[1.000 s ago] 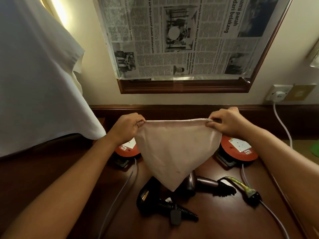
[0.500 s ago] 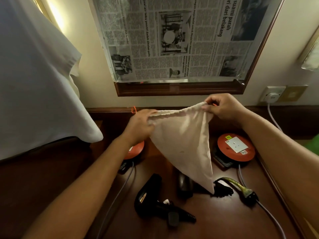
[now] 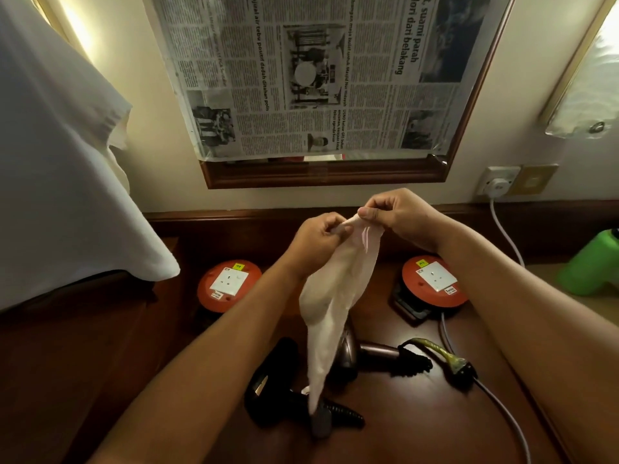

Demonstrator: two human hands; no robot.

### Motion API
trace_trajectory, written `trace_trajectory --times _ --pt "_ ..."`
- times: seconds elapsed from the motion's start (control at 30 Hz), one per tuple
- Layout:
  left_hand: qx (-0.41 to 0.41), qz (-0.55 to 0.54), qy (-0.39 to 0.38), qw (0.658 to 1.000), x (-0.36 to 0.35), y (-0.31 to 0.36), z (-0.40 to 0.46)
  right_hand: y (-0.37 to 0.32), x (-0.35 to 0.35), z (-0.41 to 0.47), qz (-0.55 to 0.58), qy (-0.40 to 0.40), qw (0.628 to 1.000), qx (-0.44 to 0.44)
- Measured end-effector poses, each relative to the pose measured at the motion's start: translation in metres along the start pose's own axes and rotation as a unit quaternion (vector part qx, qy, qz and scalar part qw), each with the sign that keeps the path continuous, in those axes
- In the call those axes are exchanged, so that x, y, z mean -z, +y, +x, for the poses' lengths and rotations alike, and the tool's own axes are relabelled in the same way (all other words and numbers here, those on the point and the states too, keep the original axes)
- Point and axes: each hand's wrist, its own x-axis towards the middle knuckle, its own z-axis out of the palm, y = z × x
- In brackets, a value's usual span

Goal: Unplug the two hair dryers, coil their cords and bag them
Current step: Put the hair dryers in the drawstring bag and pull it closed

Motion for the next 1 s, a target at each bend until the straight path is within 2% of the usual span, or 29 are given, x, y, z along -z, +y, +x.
trace_trajectory --times 0.2,0.27,0.37,0.47,0.53,0.67,0.77,0.83,0.9,1.0 --pt "0.059 0.045 0.086 0.994 0.056 -0.018 -0.013 0.029 0.035 -0.019 -0.051 0.032 0.997 -0.047" --pt "0.062 0.052 0.069 0.994 0.066 -0.017 -0.018 0.031 0.041 -0.021 -0.045 0.021 0.997 -0.056" --pt "0.051 -0.006 0.037 0.998 0.062 -0.004 -0.02 0.022 0.031 -0.01 -0.091 -0.016 0.995 -0.042" --pt "0.048 -0.06 0.006 0.997 0.055 0.006 -0.021 0.013 0.016 0.002 -0.14 0.045 0.989 -0.001" --pt "0.044 -0.071 -0.009 0.996 0.054 0.006 -0.02 0.003 0.003 0.004 -0.105 0.062 0.992 0.035" --pt "0.029 -0.071 -0.023 0.997 0.05 0.005 -0.016 -0.011 -0.037 0.006 0.04 -0.054 0.997 0.031" --pt "0.017 -0.039 -0.02 0.999 0.05 0.004 -0.016 -0.009 -0.054 0.011 0.162 -0.024 0.986 0.013" --pt "0.009 0.01 -0.026 1.0 0.055 0.001 -0.017 -0.003 -0.052 0.014 0.164 -0.024 0.986 0.003" --pt "0.019 0.055 -0.038 0.998 0.064 -0.004 -0.02 0.003 -0.043 0.014 0.166 -0.07 0.984 0.0" --pt "0.05 0.099 -0.037 0.993 0.087 -0.02 -0.023 0.015 -0.021 0.005 0.337 -0.105 0.935 -0.017"
